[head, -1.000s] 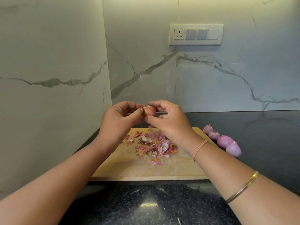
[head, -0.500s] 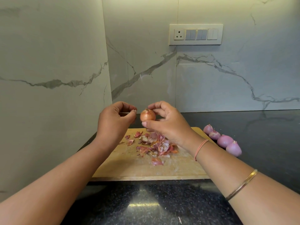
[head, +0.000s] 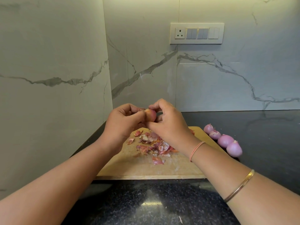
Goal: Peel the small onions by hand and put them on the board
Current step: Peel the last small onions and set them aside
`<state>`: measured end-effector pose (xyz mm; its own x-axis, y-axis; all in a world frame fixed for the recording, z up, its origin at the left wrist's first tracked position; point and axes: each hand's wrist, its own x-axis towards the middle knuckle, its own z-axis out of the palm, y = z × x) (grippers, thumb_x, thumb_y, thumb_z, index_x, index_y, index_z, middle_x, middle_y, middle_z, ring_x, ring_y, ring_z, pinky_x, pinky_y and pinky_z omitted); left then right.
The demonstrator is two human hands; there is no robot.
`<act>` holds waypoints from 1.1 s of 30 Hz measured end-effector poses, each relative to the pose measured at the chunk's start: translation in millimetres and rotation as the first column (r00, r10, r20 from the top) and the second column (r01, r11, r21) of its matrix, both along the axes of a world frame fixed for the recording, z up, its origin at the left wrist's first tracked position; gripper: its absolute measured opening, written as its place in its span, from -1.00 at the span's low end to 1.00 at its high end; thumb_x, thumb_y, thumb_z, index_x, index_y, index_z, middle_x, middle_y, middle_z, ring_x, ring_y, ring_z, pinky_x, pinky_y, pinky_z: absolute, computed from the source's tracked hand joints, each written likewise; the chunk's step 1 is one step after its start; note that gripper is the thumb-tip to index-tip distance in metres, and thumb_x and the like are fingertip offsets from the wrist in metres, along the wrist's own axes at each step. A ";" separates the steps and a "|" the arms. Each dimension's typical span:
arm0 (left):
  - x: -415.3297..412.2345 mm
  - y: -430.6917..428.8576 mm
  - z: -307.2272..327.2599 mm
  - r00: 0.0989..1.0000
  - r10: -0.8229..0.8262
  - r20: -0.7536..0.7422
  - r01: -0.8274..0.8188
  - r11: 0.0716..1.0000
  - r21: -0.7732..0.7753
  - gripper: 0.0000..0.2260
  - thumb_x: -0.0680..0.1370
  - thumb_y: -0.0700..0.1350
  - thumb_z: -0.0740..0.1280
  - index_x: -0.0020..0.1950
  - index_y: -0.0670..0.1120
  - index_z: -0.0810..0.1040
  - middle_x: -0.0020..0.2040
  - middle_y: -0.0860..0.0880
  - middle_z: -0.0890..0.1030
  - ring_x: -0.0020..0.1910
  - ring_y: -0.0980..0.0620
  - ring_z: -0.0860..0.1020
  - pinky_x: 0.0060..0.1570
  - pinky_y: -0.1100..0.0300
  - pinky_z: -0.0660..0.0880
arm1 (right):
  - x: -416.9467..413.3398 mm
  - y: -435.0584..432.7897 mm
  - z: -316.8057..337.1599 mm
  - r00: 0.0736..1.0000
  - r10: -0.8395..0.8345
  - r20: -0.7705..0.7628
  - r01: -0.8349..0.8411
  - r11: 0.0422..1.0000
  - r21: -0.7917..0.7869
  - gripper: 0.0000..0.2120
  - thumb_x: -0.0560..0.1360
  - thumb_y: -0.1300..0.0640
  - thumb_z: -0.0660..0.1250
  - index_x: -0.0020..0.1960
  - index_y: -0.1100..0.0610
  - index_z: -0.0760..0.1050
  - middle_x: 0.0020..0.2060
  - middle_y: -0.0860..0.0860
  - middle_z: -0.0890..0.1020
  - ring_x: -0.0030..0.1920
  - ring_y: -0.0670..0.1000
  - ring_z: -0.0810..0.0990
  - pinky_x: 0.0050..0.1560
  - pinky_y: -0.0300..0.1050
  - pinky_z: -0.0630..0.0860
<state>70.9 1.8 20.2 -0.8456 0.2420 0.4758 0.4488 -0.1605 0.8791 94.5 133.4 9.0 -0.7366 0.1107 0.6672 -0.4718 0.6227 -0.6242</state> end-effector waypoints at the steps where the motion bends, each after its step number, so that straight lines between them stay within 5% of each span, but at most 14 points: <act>1: 0.3 0.5 -0.4 1.000 -0.012 0.018 0.012 1.000 0.022 -0.87 0.45 -0.32 0.38 -0.28 -0.16 0.54 -0.33 0.01 0.65 -0.32 0.11 0.62 -0.25 0.27 0.59 | -0.6 -1.1 -0.2 1.000 -0.015 -0.018 0.016 1.000 0.015 -0.67 0.36 0.21 0.49 -0.02 0.02 0.40 -0.04 0.12 0.57 -0.13 0.14 0.62 -0.09 0.07 0.60; 11: 1.2 4.9 -2.5 0.998 0.023 0.062 -0.028 0.997 0.076 -0.69 0.44 -0.38 0.34 -0.43 -0.07 0.59 -0.29 -0.08 0.67 -0.31 0.06 0.63 -0.26 0.25 0.59 | 2.0 -1.8 1.6 0.992 -0.117 -0.050 0.120 0.990 0.070 -0.66 0.34 0.22 0.50 -0.09 0.02 0.35 -0.14 0.11 0.54 -0.26 0.10 0.58 -0.32 -0.25 0.41; 18: 1.8 3.1 -0.3 0.998 0.068 -0.019 -0.068 0.998 0.003 -0.80 0.39 -0.34 0.41 -0.38 -0.10 0.64 -0.28 -0.12 0.68 -0.26 -0.04 0.66 -0.13 0.07 0.63 | 2.1 -1.8 0.4 0.996 -0.085 -0.007 0.085 0.996 0.035 -0.67 0.35 0.19 0.51 -0.07 0.04 0.38 -0.13 0.12 0.57 -0.24 0.09 0.57 -0.34 -0.29 0.37; 21: 2.3 1.9 0.0 0.994 0.086 -0.059 -0.088 0.996 -0.032 -0.92 0.37 -0.30 0.43 -0.30 -0.15 0.65 -0.27 -0.15 0.68 -0.23 -0.10 0.67 -0.11 0.03 0.63 | 2.1 -2.2 0.9 0.998 -0.065 0.006 0.065 0.998 0.026 -0.67 0.36 0.16 0.52 -0.04 0.05 0.39 -0.12 0.13 0.58 -0.20 0.12 0.60 -0.31 -0.24 0.43; 27: -7.8 -3.2 -1.9 0.973 0.166 -0.159 -0.183 0.979 -0.095 -0.76 0.46 -0.38 0.33 -0.27 -0.07 0.62 -0.28 -0.10 0.68 -0.26 -0.11 0.68 -0.10 -0.01 0.63 | 4.5 3.1 8.3 0.996 0.050 0.076 -0.040 0.991 -0.127 -0.62 0.31 0.22 0.55 0.05 0.08 0.48 -0.02 0.03 0.61 -0.07 0.09 0.66 0.04 0.09 0.59; 33: -4.7 -0.8 -2.9 0.994 0.032 -0.103 -0.031 0.999 0.006 -0.93 0.49 -0.29 0.37 -0.17 -0.16 0.59 -0.20 -0.15 0.68 -0.19 -0.15 0.67 -0.13 0.07 0.63 | 2.0 7.2 7.4 0.996 0.076 0.057 -0.065 0.982 -0.178 -0.65 0.31 0.22 0.55 0.00 0.06 0.48 -0.11 0.00 0.60 -0.11 0.10 0.67 -0.08 0.11 0.64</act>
